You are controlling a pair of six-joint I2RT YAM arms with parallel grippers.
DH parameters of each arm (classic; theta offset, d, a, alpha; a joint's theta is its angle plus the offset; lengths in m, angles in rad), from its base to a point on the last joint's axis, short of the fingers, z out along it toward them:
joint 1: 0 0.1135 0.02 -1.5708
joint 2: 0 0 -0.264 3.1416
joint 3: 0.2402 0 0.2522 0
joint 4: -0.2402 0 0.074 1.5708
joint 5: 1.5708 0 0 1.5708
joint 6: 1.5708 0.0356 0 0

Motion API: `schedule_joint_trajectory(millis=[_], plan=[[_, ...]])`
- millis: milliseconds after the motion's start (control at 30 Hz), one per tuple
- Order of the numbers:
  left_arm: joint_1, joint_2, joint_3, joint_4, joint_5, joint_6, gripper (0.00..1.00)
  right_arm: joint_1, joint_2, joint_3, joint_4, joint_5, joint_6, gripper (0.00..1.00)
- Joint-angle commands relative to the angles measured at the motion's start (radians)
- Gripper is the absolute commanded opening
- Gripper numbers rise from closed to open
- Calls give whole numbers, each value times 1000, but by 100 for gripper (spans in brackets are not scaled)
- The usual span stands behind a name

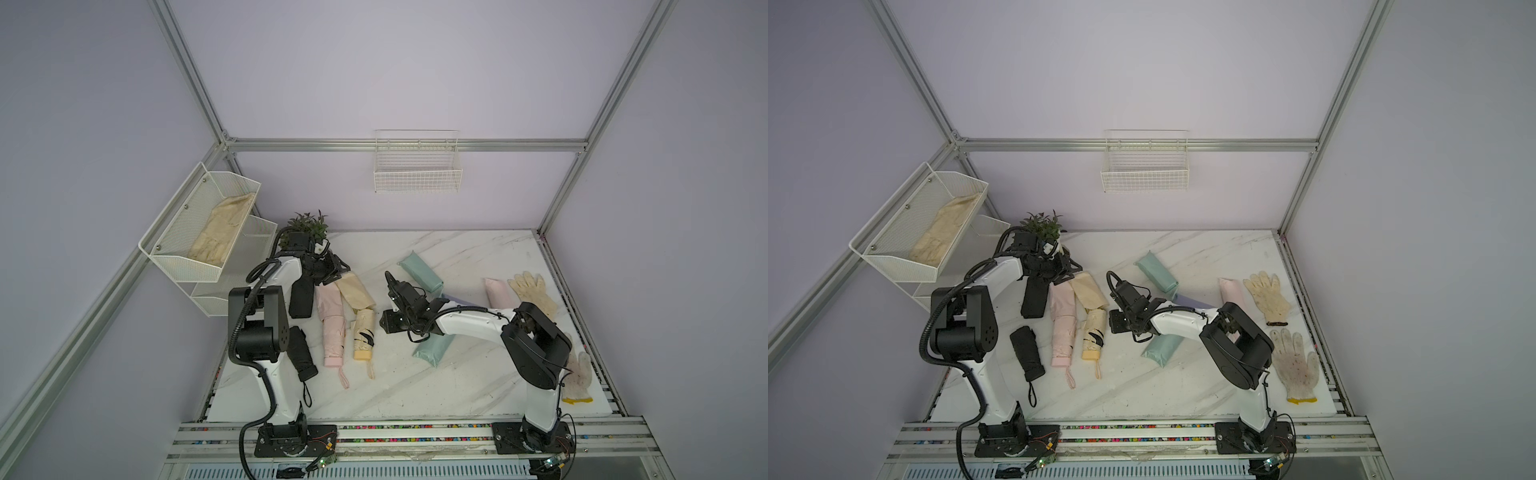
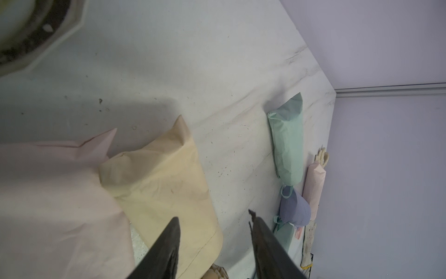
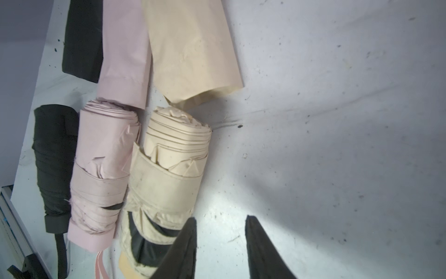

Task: Take umbrellas out of sleeves
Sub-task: Move the umbrella to the center of the board, then adjust the umbrella sleeve at the center of the board.

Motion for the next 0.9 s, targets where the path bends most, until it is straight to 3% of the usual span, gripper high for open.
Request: schedule_joint_trajectory(millis=[0,400,867], plan=[[-5,36,75,-100,-78,35,50,-1,-39,-39,-7,35,17,37],[-81,37,149,-230,-370,96,53,-3,-86,-98,7,43,25,37],[-144,93,190,-264,-490,88,52,-3,-91,-110,21,35,30,37]])
